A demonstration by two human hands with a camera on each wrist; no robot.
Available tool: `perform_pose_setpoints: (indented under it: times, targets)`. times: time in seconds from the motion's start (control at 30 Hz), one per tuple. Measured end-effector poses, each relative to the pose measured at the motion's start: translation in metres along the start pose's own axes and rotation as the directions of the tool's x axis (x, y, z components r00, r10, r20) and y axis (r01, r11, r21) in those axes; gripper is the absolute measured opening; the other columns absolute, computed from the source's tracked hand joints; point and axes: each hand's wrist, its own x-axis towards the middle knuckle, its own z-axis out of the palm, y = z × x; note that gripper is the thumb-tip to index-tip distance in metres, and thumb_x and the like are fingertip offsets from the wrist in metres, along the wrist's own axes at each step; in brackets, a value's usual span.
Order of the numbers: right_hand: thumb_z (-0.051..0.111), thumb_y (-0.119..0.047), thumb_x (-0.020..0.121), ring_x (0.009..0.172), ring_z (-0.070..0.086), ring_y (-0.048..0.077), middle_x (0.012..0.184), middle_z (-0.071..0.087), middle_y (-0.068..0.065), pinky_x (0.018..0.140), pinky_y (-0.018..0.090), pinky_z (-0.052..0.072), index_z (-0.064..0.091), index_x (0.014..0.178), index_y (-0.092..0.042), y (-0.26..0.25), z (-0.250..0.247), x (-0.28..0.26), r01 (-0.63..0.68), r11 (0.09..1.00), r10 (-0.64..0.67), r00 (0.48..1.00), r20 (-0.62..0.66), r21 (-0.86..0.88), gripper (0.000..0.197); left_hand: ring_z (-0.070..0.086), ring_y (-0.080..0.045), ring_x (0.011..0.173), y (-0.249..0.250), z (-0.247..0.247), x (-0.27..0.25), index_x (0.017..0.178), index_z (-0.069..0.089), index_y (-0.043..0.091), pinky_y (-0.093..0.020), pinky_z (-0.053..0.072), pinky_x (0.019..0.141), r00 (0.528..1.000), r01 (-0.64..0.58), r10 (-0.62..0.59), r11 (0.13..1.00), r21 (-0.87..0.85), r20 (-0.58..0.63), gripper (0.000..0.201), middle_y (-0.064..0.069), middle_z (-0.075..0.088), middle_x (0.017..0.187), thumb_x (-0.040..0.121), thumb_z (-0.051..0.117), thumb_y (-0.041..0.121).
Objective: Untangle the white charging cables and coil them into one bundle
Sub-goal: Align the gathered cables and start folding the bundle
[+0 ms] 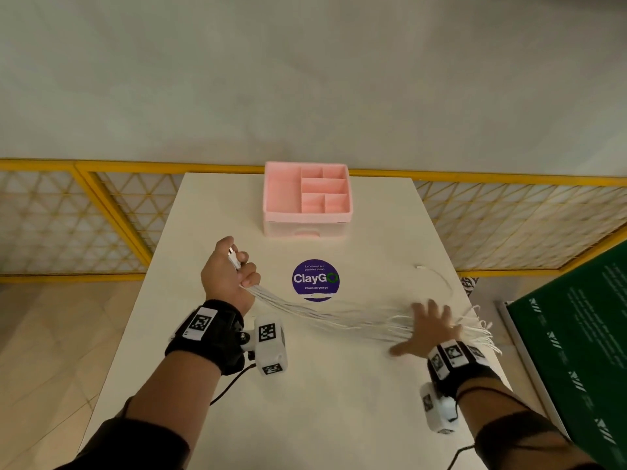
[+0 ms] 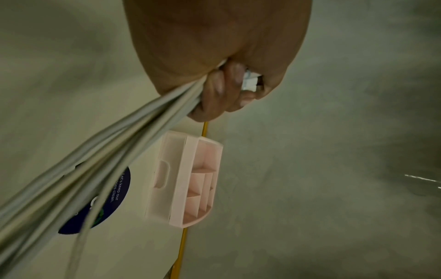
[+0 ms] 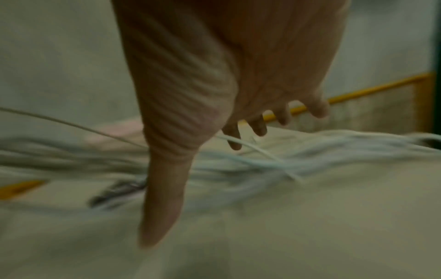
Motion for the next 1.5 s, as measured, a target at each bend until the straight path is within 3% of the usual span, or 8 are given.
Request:
perform_pose_setpoints:
  times: [0.17,0.27,0.43,0.9,1.07,1.2,1.3,1.5]
  targets:
    - [0.077,-0.078,0.049,0.15,0.007,0.026,0.162,0.014,0.001,0.12,0.054,0.018,0.026,0.149,-0.027,-0.113,-0.029,-0.058,0.593,0.798,-0.561,0.796,-0.228,0.106,0.123,0.022,-0.011,0.038,-0.013,0.009,-0.004,0.07,0.049,0.02,-0.02,0.02,0.039,1.0,-0.01,0.012,0.997,0.073,-0.018,0.024,0.004,0.047,0.06,0.09,0.061,0.026]
    - [0.078,-0.071,0.059,0.121,0.042,0.02,0.129,0.046,0.0,0.106,0.04,0.039,0.047,0.117,-0.018,-0.163,-0.031,-0.078,0.729,0.672,-0.605,0.643,-0.47,0.133,0.085,0.023,-0.013,0.04,-0.02,0.014,-0.009,0.07,0.049,0.018,-0.021,0.02,0.04,0.999,-0.019,0.022,0.993,0.116,-0.025,0.023,0.002,0.047,0.06,0.088,0.06,0.024]
    - [0.074,-0.058,0.075,0.069,0.053,0.022,0.082,0.055,-0.006,0.063,0.034,0.04,0.037,0.094,-0.022,-0.163,-0.017,-0.075,0.721,0.676,-0.623,0.669,-0.405,0.15,0.055,0.022,-0.013,0.04,-0.006,0.007,-0.003,0.07,0.048,0.018,-0.021,0.019,0.04,0.996,-0.053,0.057,0.997,0.047,-0.068,0.022,0.002,0.046,0.059,0.088,0.06,0.024]
    - [0.058,-0.064,0.083,0.107,0.063,0.027,0.114,0.067,0.003,0.085,0.034,0.048,0.055,0.115,-0.025,-0.018,0.043,-0.011,0.338,0.941,-0.337,0.941,-0.035,0.026,0.051,0.023,-0.013,0.039,-0.019,0.002,0.0,0.072,0.047,0.018,-0.02,0.021,0.039,0.993,-0.005,0.012,0.998,0.064,-0.119,0.021,0.002,0.047,0.061,0.087,0.06,0.024]
    - [0.074,-0.077,0.055,0.135,0.037,0.02,0.147,0.039,-0.003,0.113,0.041,0.033,0.028,0.152,-0.03,-0.072,0.001,-0.046,0.574,0.793,-0.547,0.819,-0.176,0.204,0.117,0.024,-0.013,0.04,-0.026,0.008,-0.003,0.072,0.049,0.017,-0.021,0.02,0.04,0.995,-0.003,0.013,0.995,0.098,-0.101,0.02,0.001,0.046,0.063,0.088,0.059,0.024]
    - [0.074,-0.05,0.075,0.125,0.048,0.02,0.137,0.052,0.002,0.108,0.04,0.04,0.04,0.143,-0.026,-0.148,-0.015,-0.076,0.821,0.511,-0.722,0.571,-0.391,0.256,0.079,0.024,-0.014,0.04,-0.038,0.016,-0.013,0.072,0.048,0.015,-0.021,0.021,0.04,0.996,-0.01,0.019,0.995,0.103,-0.087,0.021,-0.001,0.046,0.063,0.089,0.06,0.022]
    - [0.056,-0.035,0.094,0.078,0.06,0.022,0.09,0.064,0.003,0.077,0.05,0.052,0.047,0.106,-0.021,-0.177,-0.006,-0.082,0.744,0.459,-0.716,0.633,-0.293,0.487,0.021,0.024,-0.013,0.04,-0.036,0.017,-0.014,0.073,0.048,0.014,-0.02,0.022,0.041,0.993,-0.018,0.03,0.994,0.107,-0.112,0.021,-0.001,0.047,0.064,0.088,0.06,0.021]
    - [0.038,-0.047,0.102,0.077,0.058,0.03,0.08,0.057,0.005,0.074,0.046,0.048,0.048,0.091,-0.017,-0.177,0.002,-0.083,0.753,0.543,-0.74,0.638,-0.212,0.371,0.034,0.045,-0.014,0.046,-0.034,-0.009,-0.013,0.078,0.055,0.014,-0.026,0.042,0.049,0.989,0.103,-0.089,0.986,0.13,-0.116,0.02,-0.002,0.054,0.071,0.09,0.066,0.025]
